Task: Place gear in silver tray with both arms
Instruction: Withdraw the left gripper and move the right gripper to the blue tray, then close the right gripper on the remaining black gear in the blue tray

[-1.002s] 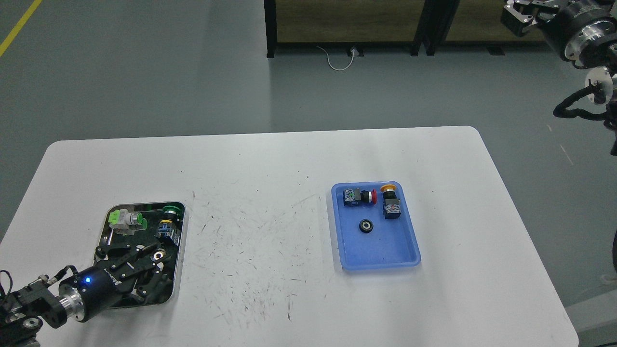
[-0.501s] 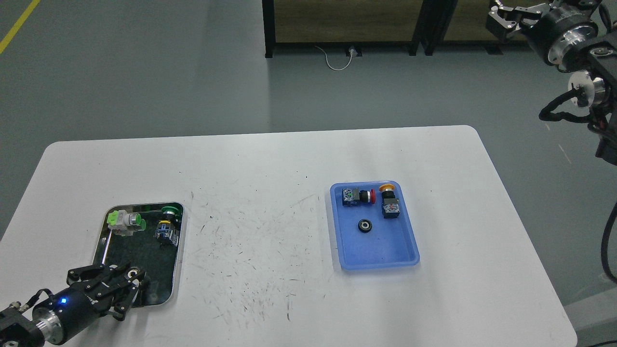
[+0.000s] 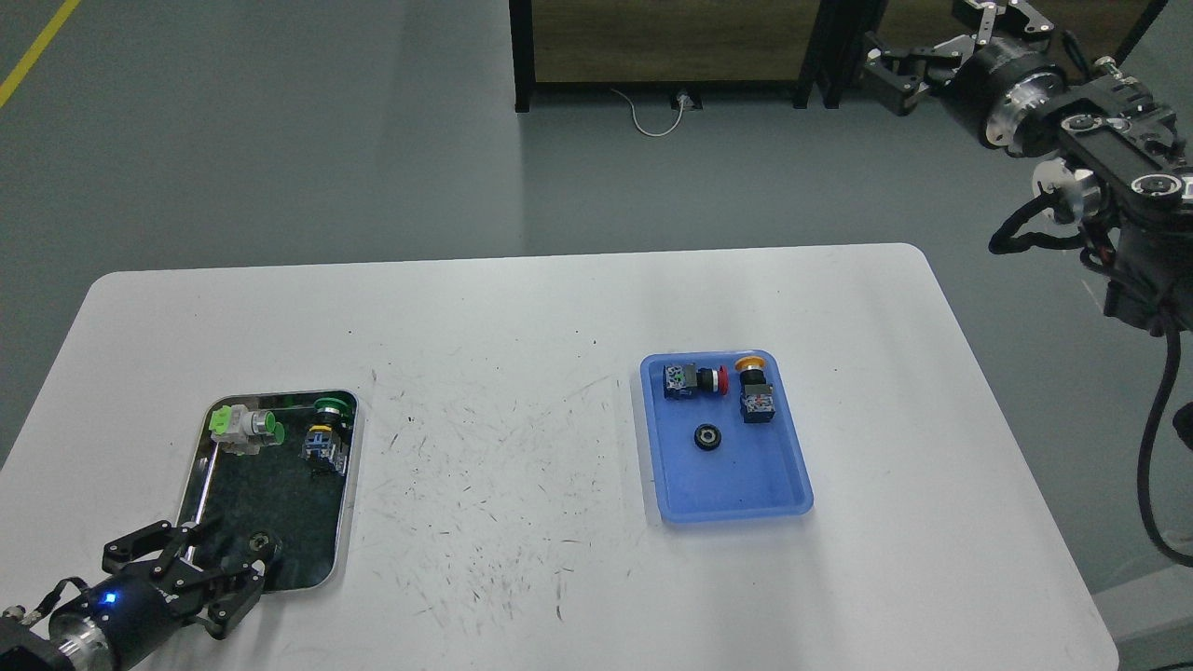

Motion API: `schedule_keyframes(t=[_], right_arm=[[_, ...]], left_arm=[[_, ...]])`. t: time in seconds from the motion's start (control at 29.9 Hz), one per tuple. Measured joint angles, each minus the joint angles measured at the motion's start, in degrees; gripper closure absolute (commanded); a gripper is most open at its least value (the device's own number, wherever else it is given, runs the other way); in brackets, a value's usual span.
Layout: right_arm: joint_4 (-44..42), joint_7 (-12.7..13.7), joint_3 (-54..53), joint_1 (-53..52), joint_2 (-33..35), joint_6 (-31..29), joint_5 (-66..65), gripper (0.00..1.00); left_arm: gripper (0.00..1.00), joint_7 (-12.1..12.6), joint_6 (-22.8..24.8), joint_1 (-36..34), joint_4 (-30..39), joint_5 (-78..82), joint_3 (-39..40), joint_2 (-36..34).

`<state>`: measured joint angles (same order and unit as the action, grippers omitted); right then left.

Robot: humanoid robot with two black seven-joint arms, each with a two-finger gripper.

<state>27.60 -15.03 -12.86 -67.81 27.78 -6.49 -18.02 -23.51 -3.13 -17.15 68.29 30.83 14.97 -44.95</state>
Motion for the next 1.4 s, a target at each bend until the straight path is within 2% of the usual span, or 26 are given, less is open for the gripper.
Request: schedule_keyframes(t=[0.13, 0.3, 0.53, 0.67, 0.77, 1.17, 1.4], right_arm=[[9.6, 0.2, 4.7, 1.0, 1.8, 0.0, -0.4, 0.01], [21.2, 0.6, 10.7, 2.5, 5.7, 0.0, -1.3, 0.01], [31.3, 1.2, 18.4, 4.7, 8.3, -0.3, -1.7, 0.01], [32.7, 1.2, 21.5, 7.3, 8.3, -1.3, -1.7, 0.01], [33.0, 1.3, 23.8, 8.8, 7.9, -1.6, -1.7, 0.01], [31.2, 4.4, 26.6, 13.7, 3.1, -1.1, -1.9, 0.01], [25.9, 4.7, 26.7, 15.5, -1.7, 0.0, -1.9, 0.01]], left_arm=[[0.05, 0.6, 0.9, -0.8, 1.1, -5.3, 6.4, -3.1], [0.03, 4.3, 6.1, -3.9, 2.5, -12.9, 13.5, -8.9], [0.03, 6.0, 7.6, -14.1, 2.6, -15.6, 15.3, -15.7], [0.03, 8.3, 8.3, -19.7, 2.6, -17.1, 15.3, -17.4], [0.03, 9.1, 8.4, -22.3, 2.6, -17.5, 15.3, -17.7], [0.03, 9.9, 8.4, -25.8, 2.5, -17.6, 14.7, -18.6], [0.03, 10.0, 8.2, -25.8, 2.4, -17.7, 14.6, -18.7]])
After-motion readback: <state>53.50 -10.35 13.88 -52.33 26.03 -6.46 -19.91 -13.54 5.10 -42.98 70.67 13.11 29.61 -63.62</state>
